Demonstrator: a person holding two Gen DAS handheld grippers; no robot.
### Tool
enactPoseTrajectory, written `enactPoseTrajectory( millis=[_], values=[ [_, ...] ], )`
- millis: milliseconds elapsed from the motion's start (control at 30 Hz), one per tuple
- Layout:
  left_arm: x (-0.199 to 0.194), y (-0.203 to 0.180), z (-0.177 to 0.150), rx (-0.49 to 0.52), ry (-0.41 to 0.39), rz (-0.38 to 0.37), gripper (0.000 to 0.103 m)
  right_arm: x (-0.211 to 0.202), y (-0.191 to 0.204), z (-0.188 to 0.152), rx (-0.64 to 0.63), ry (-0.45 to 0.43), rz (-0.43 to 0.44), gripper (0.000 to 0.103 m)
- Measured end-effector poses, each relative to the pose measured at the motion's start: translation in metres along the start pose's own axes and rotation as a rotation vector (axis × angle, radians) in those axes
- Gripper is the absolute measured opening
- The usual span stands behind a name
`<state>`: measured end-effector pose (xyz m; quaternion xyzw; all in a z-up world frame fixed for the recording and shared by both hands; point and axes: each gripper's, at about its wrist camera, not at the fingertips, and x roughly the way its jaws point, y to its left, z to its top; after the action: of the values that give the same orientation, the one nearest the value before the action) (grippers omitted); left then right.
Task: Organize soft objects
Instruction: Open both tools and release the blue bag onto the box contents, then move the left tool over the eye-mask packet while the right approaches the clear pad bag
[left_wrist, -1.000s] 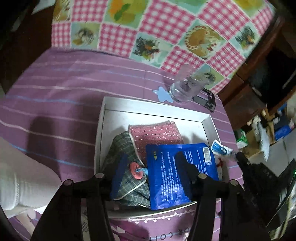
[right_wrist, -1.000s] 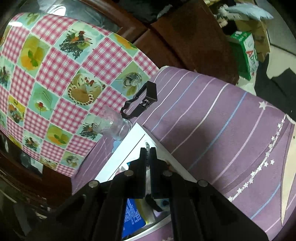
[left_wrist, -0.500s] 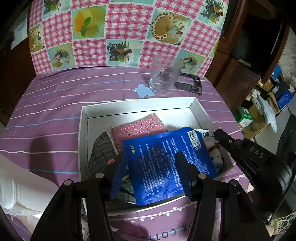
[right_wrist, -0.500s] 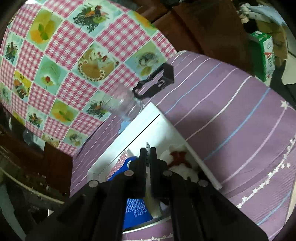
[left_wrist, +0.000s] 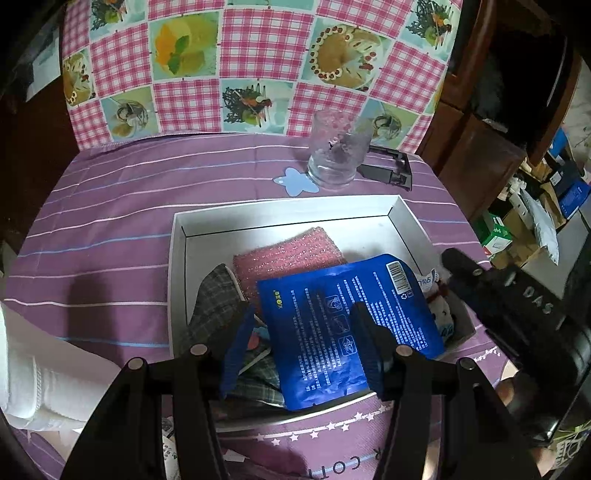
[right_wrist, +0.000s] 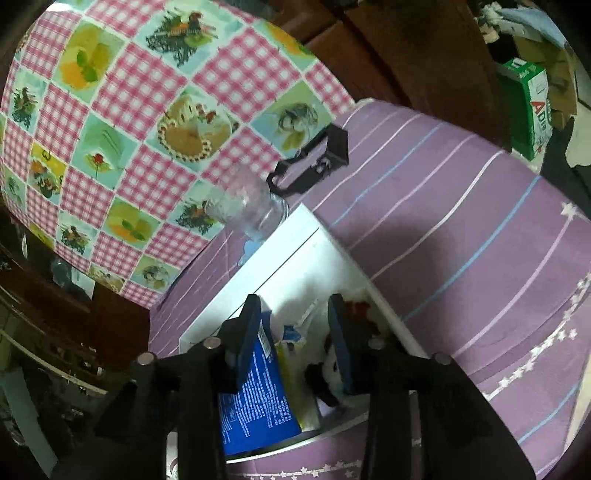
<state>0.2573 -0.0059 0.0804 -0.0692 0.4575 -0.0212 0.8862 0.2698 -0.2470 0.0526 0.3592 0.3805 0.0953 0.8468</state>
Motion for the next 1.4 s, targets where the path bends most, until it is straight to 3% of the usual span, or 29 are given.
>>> enactPoseTrajectory(
  millis=[267, 400, 533, 633, 733, 833, 933, 1100, 1200, 1400],
  values=[
    [-0.017, 0.012, 0.004, 0.011, -0.009, -0.056, 0.054, -0.023, 0.017, 0.007, -0.092, -0.017, -0.037, 0.04],
    [-0.029, 0.021, 0.006, -0.002, -0.021, -0.083, 0.054, -0.036, 0.041, 0.005, -0.209, -0.011, -0.132, 0.04],
    [-0.041, 0.027, 0.007, -0.011, -0.051, -0.058, 0.054, -0.046, 0.055, 0.002, -0.252, -0.03, -0.292, 0.04],
    [-0.048, 0.029, 0.008, -0.013, -0.061, -0.063, 0.054, -0.051, 0.056, 0.004, -0.245, -0.018, -0.297, 0.04],
    [-0.054, 0.028, 0.008, -0.009, -0.058, -0.074, 0.054, -0.055, 0.047, 0.007, -0.163, 0.056, -0.268, 0.04],
    [-0.059, 0.024, 0.007, 0.004, -0.048, -0.077, 0.054, -0.056, 0.038, 0.004, -0.076, 0.191, -0.199, 0.04],
    [-0.063, 0.02, 0.005, 0.009, -0.019, -0.085, 0.054, -0.063, 0.043, -0.001, -0.084, 0.26, -0.13, 0.04],
    [-0.07, 0.018, -0.001, 0.004, 0.02, -0.062, 0.054, -0.071, 0.056, -0.016, -0.167, 0.36, -0.182, 0.04],
    [-0.079, 0.021, -0.006, -0.016, 0.023, -0.076, 0.054, -0.073, 0.053, -0.019, -0.155, 0.417, -0.192, 0.04],
    [-0.096, 0.02, -0.016, -0.016, 0.051, -0.109, 0.054, -0.075, 0.044, -0.019, -0.163, 0.45, -0.259, 0.04]
  ],
)
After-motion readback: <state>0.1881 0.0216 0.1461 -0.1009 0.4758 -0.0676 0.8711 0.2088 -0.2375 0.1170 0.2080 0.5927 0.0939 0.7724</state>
